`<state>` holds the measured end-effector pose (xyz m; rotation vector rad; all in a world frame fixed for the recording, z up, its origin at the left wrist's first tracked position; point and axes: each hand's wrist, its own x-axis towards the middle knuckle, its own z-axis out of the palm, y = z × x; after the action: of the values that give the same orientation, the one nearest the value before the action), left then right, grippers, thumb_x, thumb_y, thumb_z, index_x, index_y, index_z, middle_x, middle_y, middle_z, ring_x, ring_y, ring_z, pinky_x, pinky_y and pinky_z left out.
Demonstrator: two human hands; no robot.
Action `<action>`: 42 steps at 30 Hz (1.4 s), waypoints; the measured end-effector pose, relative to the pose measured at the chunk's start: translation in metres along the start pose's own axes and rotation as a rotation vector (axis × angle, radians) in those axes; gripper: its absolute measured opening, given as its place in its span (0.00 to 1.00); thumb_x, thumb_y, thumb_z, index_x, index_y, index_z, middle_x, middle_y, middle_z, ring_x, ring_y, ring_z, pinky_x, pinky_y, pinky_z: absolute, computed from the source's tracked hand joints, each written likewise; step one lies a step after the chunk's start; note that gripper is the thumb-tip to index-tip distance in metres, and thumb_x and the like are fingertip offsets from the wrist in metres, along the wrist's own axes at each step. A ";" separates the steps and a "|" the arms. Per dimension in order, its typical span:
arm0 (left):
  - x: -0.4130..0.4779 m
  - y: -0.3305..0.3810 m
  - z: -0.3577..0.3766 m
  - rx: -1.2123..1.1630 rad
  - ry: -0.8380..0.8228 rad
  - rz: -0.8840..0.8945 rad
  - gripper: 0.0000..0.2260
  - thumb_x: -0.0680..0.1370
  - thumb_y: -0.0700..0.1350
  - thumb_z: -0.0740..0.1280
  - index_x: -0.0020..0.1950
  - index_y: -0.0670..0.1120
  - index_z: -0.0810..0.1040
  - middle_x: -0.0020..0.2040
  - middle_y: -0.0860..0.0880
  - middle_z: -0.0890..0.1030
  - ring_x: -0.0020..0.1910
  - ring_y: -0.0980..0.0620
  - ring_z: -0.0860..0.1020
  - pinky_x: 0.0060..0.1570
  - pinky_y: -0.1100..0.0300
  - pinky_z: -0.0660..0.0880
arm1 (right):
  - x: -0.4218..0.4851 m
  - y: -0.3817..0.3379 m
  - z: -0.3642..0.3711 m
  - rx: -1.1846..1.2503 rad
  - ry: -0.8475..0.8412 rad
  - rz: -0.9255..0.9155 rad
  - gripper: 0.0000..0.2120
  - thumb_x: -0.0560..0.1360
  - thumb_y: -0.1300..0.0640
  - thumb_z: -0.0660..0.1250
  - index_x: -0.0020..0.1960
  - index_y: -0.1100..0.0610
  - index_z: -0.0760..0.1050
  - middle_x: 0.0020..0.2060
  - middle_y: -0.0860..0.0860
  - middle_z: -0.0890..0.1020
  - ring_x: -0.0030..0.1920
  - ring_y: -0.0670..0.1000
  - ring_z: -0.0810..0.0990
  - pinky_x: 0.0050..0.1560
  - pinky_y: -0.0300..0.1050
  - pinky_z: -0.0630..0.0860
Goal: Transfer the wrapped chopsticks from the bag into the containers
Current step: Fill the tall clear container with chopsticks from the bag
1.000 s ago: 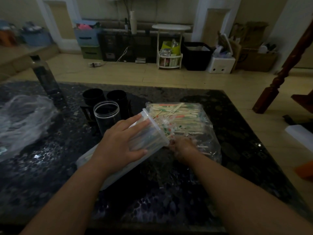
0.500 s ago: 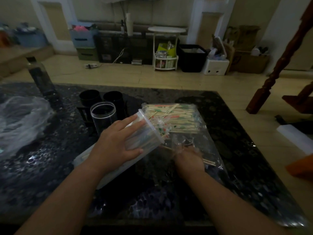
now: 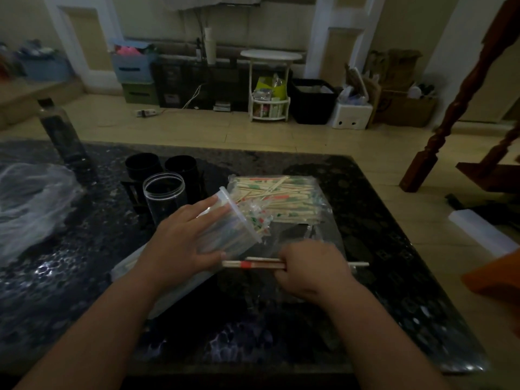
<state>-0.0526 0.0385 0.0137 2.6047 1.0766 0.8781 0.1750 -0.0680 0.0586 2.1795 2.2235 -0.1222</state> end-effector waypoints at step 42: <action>-0.001 0.006 0.014 0.030 -0.078 0.228 0.34 0.68 0.62 0.71 0.73 0.59 0.67 0.74 0.54 0.68 0.67 0.46 0.72 0.61 0.42 0.73 | 0.041 0.001 0.004 1.918 0.326 0.446 0.05 0.73 0.62 0.73 0.48 0.61 0.79 0.30 0.50 0.81 0.25 0.43 0.76 0.24 0.36 0.72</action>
<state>-0.0411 0.0337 0.0038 2.8014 0.7902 0.8024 0.1748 -0.0273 0.0513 3.1628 1.3474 -2.9852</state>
